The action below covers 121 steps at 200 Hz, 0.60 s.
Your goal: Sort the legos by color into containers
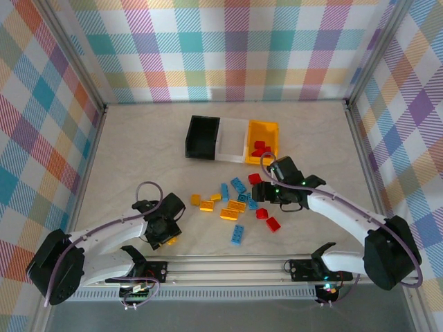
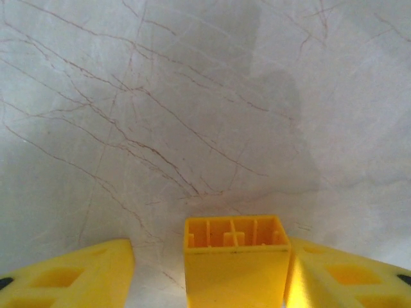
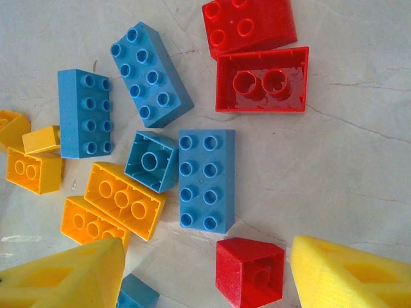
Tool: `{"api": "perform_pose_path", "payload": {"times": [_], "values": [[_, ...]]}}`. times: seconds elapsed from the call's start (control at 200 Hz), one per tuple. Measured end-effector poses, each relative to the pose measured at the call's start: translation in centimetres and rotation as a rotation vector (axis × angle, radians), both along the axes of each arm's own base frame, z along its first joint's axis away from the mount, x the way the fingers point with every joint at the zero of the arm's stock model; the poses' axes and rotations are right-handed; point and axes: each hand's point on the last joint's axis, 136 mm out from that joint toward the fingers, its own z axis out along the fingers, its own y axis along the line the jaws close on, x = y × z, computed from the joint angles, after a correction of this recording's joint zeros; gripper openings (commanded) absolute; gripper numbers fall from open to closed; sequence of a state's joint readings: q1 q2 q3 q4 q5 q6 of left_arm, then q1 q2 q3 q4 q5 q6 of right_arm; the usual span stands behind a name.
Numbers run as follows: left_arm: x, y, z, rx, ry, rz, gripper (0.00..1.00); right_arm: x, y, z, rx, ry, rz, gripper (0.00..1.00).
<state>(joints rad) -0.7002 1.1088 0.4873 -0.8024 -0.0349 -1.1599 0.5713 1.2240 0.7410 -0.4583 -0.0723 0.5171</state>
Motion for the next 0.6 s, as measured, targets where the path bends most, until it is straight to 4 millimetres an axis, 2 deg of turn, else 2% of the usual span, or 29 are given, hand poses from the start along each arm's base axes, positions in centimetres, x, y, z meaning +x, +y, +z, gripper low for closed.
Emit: {"api": "perform_pose_path", "payload": {"times": [0.05,0.185,0.465,0.54,0.605], "values": [[-0.1,0.1,0.0,0.008,0.008,-0.002,0.49,0.0,0.0,0.1,0.004,-0.006,0.0,0.69],[-0.2,0.2,0.0,0.016,0.016,-0.008,0.45,0.1,0.0,0.5,0.012,-0.021,-0.001,0.69],[-0.1,0.1,0.2,0.008,0.009,-0.008,0.44,0.2,0.0,0.7,0.014,-0.028,-0.001,0.69],[0.6,-0.8,0.7,-0.027,-0.018,-0.013,0.44,0.2,0.0,0.8,0.016,-0.032,-0.002,0.7],[1.9,-1.7,1.9,-0.055,-0.058,-0.03,0.45,0.2,0.0,0.9,0.017,-0.036,-0.002,0.7]]}}
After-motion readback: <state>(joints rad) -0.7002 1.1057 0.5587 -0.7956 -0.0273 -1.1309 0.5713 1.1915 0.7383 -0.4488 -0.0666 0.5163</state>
